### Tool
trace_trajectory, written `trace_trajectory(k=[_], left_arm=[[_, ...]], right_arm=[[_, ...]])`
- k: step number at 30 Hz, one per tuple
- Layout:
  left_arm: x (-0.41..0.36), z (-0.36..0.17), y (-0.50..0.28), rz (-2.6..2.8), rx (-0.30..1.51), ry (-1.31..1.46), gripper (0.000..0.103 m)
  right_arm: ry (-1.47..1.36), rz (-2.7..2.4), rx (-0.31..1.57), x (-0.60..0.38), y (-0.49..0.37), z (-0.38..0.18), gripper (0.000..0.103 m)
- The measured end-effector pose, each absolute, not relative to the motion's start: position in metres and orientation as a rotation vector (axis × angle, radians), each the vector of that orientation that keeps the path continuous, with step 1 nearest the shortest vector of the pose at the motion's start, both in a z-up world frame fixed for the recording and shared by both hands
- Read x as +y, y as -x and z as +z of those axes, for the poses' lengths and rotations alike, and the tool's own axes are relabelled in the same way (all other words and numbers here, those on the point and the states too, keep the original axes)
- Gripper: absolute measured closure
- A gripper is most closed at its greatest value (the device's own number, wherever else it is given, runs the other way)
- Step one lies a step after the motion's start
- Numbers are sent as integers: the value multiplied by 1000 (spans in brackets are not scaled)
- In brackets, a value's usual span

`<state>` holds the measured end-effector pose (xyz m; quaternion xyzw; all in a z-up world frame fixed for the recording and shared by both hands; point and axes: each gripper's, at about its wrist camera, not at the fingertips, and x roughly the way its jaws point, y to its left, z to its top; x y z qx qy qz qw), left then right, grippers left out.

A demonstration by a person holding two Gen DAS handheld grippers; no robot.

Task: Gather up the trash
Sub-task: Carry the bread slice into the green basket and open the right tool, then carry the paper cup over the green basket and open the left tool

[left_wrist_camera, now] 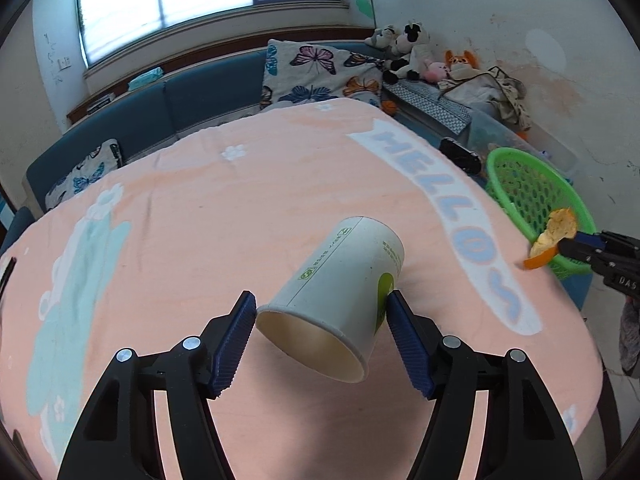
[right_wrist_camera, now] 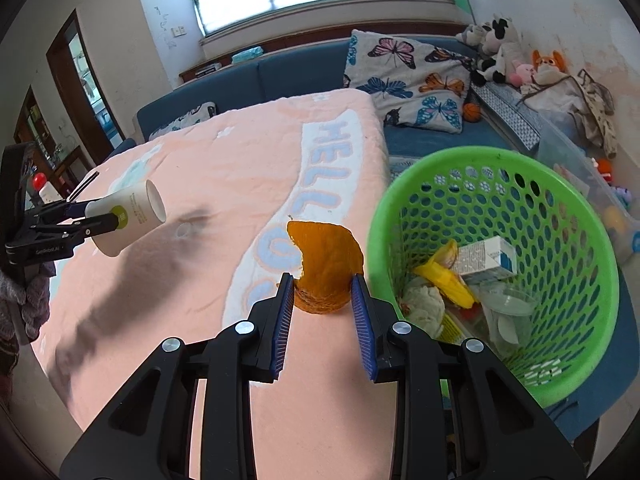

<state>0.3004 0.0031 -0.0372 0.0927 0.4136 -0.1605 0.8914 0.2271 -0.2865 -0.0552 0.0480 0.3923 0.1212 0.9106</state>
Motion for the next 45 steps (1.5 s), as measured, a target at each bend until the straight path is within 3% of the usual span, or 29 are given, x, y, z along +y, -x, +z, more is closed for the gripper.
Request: trace_trajectory(k=[12, 30, 37, 45], left_arm=[[-40, -20, -292, -413, 834, -172, 38], [-166, -4, -291, -594, 817, -220, 38], [-215, -9, -294, -647, 827, -250, 38], [-256, -26, -300, -672, 872, -276, 36]], right_arm=[[-158, 170, 748, -331, -219, -37, 73], [-217, 9, 727, -410, -194, -36, 67], [-210, -21, 706, -424, -172, -34, 54], [-225, -46, 703, -441, -153, -39, 48]])
